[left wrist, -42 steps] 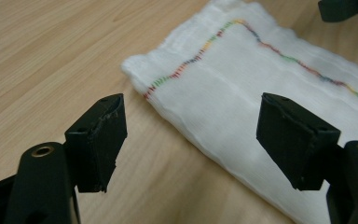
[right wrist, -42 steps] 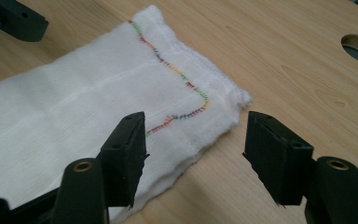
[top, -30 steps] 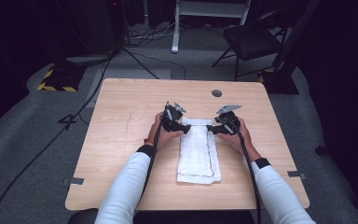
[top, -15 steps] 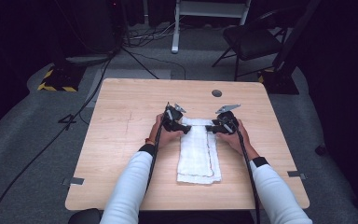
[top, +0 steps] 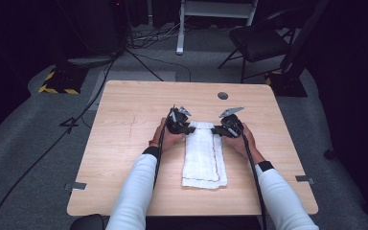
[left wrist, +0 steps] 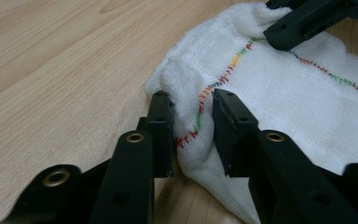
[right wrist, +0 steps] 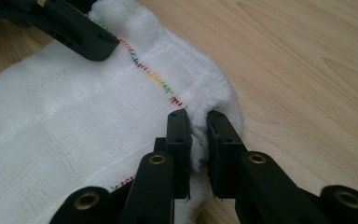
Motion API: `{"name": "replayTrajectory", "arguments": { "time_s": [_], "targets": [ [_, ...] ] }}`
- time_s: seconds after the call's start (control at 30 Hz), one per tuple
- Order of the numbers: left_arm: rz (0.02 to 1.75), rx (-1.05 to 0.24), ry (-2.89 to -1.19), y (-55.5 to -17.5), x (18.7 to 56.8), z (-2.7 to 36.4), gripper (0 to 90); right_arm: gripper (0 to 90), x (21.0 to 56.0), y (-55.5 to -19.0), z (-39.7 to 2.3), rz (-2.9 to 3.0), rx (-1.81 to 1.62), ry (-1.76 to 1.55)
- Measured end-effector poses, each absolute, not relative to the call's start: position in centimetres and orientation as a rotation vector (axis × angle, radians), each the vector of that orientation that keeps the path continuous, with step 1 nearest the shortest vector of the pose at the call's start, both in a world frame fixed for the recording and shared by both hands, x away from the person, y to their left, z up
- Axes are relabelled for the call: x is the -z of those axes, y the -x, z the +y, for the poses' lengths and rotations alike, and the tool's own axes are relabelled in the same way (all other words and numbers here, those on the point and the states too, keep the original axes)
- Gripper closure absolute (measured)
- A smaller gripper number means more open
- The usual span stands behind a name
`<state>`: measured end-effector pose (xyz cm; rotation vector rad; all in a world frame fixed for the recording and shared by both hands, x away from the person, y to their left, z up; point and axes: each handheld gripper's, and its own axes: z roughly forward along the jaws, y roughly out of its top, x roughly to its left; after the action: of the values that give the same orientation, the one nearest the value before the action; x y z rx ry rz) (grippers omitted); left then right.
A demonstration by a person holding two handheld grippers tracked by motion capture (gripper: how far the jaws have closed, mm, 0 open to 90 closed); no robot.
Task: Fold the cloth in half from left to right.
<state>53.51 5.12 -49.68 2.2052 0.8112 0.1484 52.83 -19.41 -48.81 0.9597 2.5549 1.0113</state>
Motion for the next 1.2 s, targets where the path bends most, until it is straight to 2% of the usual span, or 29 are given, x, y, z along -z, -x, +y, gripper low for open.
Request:
{"name": "replayTrajectory", "arguments": {
  "time_s": [0.13,0.27,0.53,0.97,1.2],
  "targets": [
    [0.785,-0.170,-2.229,-53.6,49.5,5.0,75.4,82.4,48.8,-52.9,-19.3,2.535,-1.011,-0.964],
    [0.786,-0.244,-2.278,-53.9,48.7,4.5,77.8,82.9,48.7,-52.9,-18.7,2.496,-0.965,-0.933],
    [0.774,-0.331,-2.239,-54.4,46.6,4.7,81.4,83.6,47.1,-53.6,-18.3,2.424,-0.984,-0.927],
    [0.725,-0.432,-2.195,-54.8,42.1,5.4,81.9,83.9,43.0,-53.7,-18.1,2.323,-1.054,-0.869],
    [0.696,-0.413,-2.158,-54.2,41.5,5.8,81.9,83.9,42.3,-53.2,-18.4,2.302,-1.085,-0.849]
  ]
}}
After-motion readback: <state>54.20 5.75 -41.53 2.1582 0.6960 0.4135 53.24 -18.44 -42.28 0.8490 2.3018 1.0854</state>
